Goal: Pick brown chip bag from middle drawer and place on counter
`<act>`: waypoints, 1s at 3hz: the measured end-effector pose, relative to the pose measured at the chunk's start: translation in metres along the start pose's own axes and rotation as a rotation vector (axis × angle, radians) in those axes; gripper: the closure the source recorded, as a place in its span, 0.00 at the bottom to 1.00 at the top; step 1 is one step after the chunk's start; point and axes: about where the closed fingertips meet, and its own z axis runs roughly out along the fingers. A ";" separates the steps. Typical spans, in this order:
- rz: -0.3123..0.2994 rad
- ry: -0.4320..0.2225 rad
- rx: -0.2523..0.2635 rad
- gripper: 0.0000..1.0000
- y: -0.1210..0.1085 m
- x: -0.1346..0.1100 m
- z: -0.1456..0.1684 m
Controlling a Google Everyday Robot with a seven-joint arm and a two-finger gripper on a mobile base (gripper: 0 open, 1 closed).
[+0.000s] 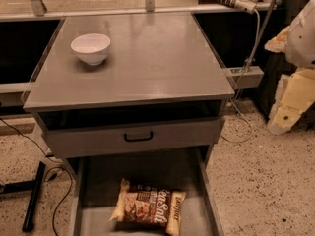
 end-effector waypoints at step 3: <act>-0.109 -0.092 -0.071 0.00 0.032 -0.022 0.065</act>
Offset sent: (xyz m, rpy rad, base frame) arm -0.0066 0.0376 -0.0620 0.0513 0.0632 0.1288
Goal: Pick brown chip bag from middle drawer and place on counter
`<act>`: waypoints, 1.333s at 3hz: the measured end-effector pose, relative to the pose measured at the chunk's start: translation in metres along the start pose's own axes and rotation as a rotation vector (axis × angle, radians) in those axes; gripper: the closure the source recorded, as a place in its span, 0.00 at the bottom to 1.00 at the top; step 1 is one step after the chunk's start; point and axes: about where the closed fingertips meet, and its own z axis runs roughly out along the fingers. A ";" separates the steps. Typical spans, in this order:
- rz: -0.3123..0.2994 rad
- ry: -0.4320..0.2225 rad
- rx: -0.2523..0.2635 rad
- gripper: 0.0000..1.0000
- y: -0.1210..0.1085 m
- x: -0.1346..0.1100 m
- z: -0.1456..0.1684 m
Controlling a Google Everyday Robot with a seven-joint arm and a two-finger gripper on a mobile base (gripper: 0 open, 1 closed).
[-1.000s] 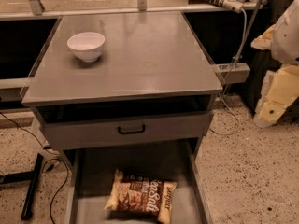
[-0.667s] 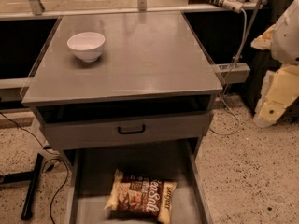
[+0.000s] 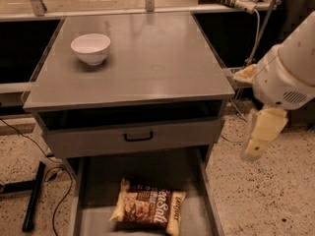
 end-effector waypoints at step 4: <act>-0.080 -0.200 -0.106 0.00 0.058 -0.004 0.158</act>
Offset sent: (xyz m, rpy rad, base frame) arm -0.0301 0.0624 -0.1894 0.2515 0.0268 0.1887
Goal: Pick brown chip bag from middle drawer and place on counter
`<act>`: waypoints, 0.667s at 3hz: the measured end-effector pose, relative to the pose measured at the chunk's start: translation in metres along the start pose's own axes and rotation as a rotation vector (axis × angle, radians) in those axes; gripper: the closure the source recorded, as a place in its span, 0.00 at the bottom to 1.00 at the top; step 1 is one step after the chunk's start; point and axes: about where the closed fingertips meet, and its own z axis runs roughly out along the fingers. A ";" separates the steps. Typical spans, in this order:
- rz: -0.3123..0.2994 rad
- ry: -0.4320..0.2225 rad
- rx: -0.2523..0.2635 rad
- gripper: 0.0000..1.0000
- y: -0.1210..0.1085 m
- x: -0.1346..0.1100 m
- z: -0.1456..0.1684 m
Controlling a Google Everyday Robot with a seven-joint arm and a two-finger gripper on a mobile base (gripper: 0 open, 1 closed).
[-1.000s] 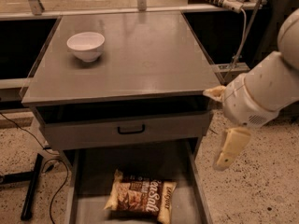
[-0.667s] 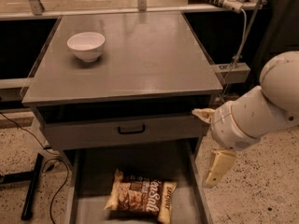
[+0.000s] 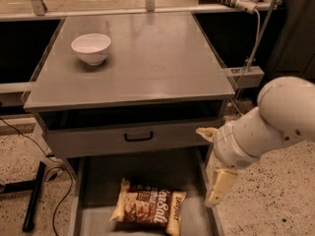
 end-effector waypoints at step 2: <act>0.012 -0.111 -0.010 0.00 0.026 0.047 0.122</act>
Offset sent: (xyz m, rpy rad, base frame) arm -0.0019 0.0148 -0.2040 0.1680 -0.0704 -0.0007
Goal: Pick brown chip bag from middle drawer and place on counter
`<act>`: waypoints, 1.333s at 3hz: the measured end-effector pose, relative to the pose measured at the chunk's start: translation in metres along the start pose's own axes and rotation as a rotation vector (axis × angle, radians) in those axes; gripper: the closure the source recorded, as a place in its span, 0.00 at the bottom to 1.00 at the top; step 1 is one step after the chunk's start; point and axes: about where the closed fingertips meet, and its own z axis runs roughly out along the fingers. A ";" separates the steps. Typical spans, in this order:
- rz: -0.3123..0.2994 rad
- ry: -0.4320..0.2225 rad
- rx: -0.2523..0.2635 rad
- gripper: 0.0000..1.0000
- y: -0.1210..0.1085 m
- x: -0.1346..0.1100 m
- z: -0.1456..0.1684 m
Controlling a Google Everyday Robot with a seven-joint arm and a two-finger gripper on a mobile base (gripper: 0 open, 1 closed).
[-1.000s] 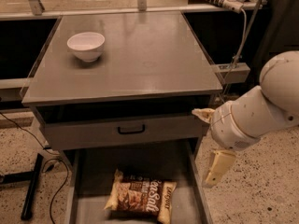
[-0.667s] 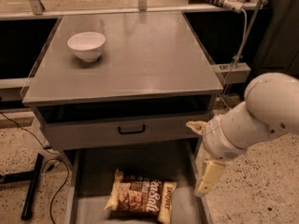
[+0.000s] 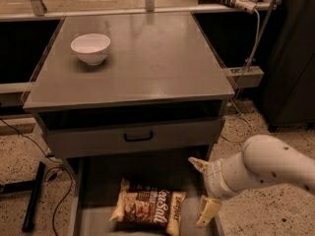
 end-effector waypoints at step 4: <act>0.106 -0.089 -0.081 0.00 0.032 0.040 0.133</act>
Offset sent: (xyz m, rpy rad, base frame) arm 0.0008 0.0078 -0.0438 0.0455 -0.0268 -0.0031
